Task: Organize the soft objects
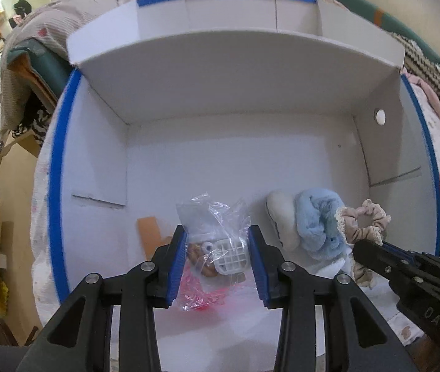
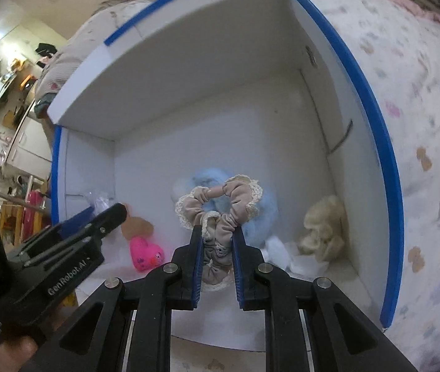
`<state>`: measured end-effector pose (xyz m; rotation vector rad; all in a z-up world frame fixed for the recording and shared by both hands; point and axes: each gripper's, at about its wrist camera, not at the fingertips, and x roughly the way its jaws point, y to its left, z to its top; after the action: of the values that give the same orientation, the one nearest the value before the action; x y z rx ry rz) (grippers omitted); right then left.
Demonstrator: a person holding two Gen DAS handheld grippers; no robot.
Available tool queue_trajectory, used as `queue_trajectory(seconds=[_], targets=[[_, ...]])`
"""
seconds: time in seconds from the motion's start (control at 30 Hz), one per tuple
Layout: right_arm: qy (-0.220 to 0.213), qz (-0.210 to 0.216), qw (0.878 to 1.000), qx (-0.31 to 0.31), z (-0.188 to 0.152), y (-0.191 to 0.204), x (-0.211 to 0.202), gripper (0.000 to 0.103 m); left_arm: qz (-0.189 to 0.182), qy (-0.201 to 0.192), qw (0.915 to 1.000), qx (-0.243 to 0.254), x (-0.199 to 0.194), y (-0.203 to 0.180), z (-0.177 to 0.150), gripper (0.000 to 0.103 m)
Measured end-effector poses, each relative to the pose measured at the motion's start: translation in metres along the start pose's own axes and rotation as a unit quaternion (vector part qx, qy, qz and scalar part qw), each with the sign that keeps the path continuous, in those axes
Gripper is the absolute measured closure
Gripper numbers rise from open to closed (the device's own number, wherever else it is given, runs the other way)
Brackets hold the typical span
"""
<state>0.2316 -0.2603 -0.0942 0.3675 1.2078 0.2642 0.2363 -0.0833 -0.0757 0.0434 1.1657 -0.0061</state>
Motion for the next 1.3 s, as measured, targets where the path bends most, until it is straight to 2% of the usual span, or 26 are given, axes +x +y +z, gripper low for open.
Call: queue_trajectory(seconds=[0.33,0.43,0.5,0.53,0.57,0.6,0.63,0.73,0.8,0.83,0.93,1.0,1.13,1.23,1.3], targets=[[0.000,-0.012,1.000,0.015,-0.005,-0.007,-0.001,0.085,0.009,0.016,0.9998,-0.013,0.014,0.000,0.002,0.067],[-0.004,-0.019,1.000,0.019,-0.005,-0.006,-0.003,0.083,0.019,0.020,0.9996,-0.012,0.018,0.001,0.001,0.060],[-0.008,-0.019,1.000,0.017,-0.004,-0.007,-0.006,0.077,0.025,0.019,0.9994,-0.012,0.019,0.001,0.001,0.049],[-0.012,-0.017,1.000,0.017,-0.004,-0.006,-0.008,0.074,0.023,0.015,0.9995,-0.013,0.017,0.002,0.001,0.047],[-0.015,-0.014,1.000,0.016,-0.004,-0.006,-0.009,0.066,0.022,0.010,0.9996,-0.014,0.015,0.002,0.001,0.044],[-0.017,-0.012,1.000,0.015,-0.004,-0.005,-0.010,0.051,0.023,0.006,0.9996,-0.014,0.011,0.003,0.000,0.042],[-0.020,-0.012,1.000,0.012,-0.005,-0.004,-0.011,0.044,0.020,0.003,0.9997,-0.013,0.009,0.003,0.000,0.042],[-0.036,-0.005,0.999,0.001,-0.004,0.002,-0.017,0.041,0.015,-0.006,0.9998,-0.008,0.000,0.004,-0.001,0.041],[-0.047,-0.008,0.999,-0.008,-0.003,0.007,-0.020,0.035,0.017,-0.012,0.9997,-0.010,-0.005,0.006,0.000,0.041],[-0.053,-0.011,0.998,-0.010,-0.003,0.008,-0.022,0.028,0.015,-0.014,0.9997,-0.012,-0.009,0.009,-0.003,0.041],[-0.067,-0.014,0.998,-0.005,0.000,0.011,-0.027,0.021,0.007,-0.023,0.9995,-0.019,-0.019,0.016,-0.004,0.041],[-0.078,-0.011,0.997,0.001,0.002,0.012,-0.032,0.013,0.006,-0.037,0.9991,-0.019,-0.032,0.022,-0.005,0.041],[-0.105,-0.017,0.994,-0.012,-0.007,0.018,-0.047,0.012,0.010,-0.087,0.9961,-0.012,-0.065,0.035,-0.010,0.041],[-0.123,-0.019,0.992,-0.033,-0.014,0.024,-0.060,0.000,0.012,-0.112,0.9936,-0.011,-0.084,0.047,-0.016,0.041],[-0.134,-0.012,0.990,-0.039,-0.021,0.026,-0.067,0.000,0.006,-0.122,0.9924,-0.014,-0.095,0.056,-0.024,0.041]])
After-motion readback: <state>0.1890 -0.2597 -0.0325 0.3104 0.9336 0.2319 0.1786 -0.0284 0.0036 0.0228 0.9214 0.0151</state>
